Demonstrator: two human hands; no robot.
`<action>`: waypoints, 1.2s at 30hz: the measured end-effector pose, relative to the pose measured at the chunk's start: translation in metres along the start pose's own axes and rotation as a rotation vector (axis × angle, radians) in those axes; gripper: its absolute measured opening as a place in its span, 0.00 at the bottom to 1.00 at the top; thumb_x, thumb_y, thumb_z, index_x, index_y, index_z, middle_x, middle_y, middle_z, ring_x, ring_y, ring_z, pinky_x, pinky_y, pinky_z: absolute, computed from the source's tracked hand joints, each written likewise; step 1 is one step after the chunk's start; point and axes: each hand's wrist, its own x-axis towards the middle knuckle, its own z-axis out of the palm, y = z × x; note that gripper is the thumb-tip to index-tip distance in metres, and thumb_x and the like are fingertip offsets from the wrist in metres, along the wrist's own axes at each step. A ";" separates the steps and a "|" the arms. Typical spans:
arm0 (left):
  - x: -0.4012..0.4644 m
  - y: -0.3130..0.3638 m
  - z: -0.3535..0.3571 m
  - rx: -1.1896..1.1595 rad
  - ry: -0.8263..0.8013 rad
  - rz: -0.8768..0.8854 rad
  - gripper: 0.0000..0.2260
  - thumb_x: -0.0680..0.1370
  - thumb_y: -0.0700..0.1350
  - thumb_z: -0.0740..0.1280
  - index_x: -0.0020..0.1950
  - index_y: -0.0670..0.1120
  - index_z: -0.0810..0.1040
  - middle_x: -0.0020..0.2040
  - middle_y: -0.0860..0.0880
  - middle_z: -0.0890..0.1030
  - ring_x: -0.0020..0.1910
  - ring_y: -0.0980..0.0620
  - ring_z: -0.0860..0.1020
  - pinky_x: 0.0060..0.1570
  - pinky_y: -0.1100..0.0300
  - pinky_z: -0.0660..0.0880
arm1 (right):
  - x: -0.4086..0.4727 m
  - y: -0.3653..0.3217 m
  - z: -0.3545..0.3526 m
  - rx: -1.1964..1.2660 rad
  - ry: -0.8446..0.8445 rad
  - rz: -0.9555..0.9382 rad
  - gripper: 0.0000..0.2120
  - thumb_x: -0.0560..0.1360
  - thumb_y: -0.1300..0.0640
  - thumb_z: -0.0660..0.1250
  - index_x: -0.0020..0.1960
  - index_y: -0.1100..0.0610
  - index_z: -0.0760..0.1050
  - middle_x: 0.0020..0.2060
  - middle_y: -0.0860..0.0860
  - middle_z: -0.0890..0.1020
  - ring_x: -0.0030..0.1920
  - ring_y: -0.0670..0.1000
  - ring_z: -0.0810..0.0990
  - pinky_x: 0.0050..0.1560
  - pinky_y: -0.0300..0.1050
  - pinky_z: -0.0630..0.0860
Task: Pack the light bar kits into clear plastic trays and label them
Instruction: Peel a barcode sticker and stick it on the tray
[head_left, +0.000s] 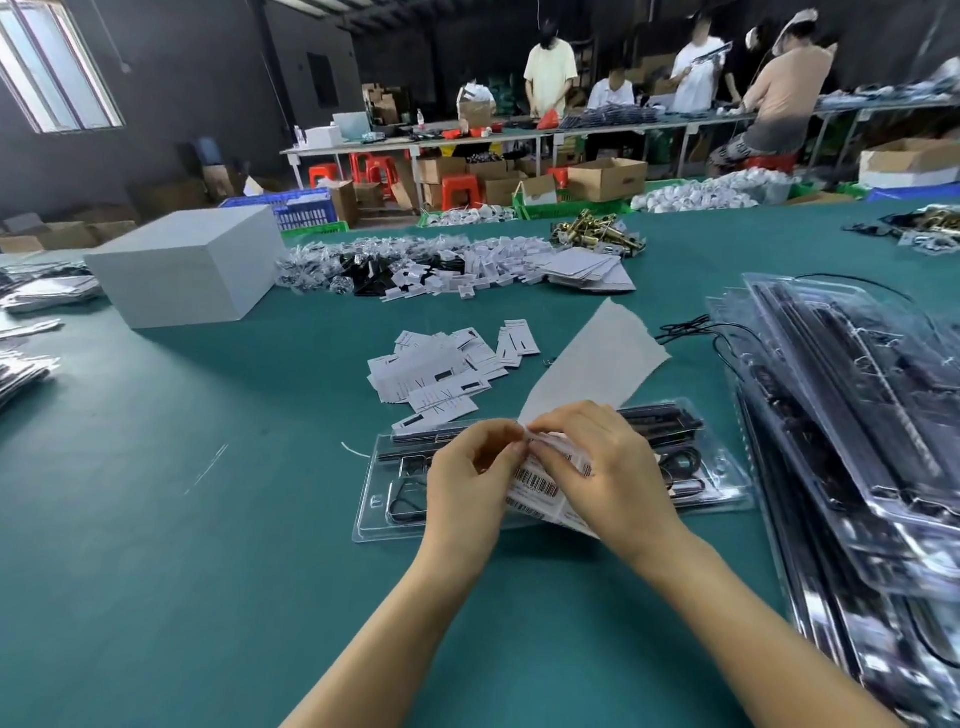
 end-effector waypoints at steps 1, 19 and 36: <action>0.000 0.000 0.001 -0.007 -0.010 0.005 0.09 0.76 0.33 0.67 0.45 0.47 0.82 0.41 0.51 0.84 0.41 0.56 0.80 0.44 0.66 0.76 | 0.000 -0.001 -0.001 0.026 0.007 0.023 0.04 0.73 0.60 0.72 0.47 0.58 0.81 0.43 0.49 0.82 0.44 0.52 0.79 0.48 0.44 0.74; 0.018 -0.013 -0.020 0.182 0.307 0.011 0.16 0.79 0.35 0.59 0.42 0.54 0.77 0.45 0.53 0.79 0.44 0.53 0.76 0.47 0.54 0.75 | 0.017 0.010 -0.031 1.094 0.350 0.766 0.03 0.69 0.55 0.71 0.37 0.49 0.82 0.32 0.49 0.83 0.33 0.47 0.82 0.33 0.36 0.78; 0.063 -0.033 -0.065 -0.203 0.255 -0.143 0.30 0.77 0.31 0.65 0.75 0.51 0.63 0.72 0.51 0.66 0.60 0.53 0.78 0.62 0.49 0.75 | 0.011 0.006 -0.024 0.979 0.074 0.788 0.12 0.65 0.53 0.76 0.47 0.51 0.79 0.42 0.53 0.86 0.42 0.52 0.85 0.43 0.40 0.73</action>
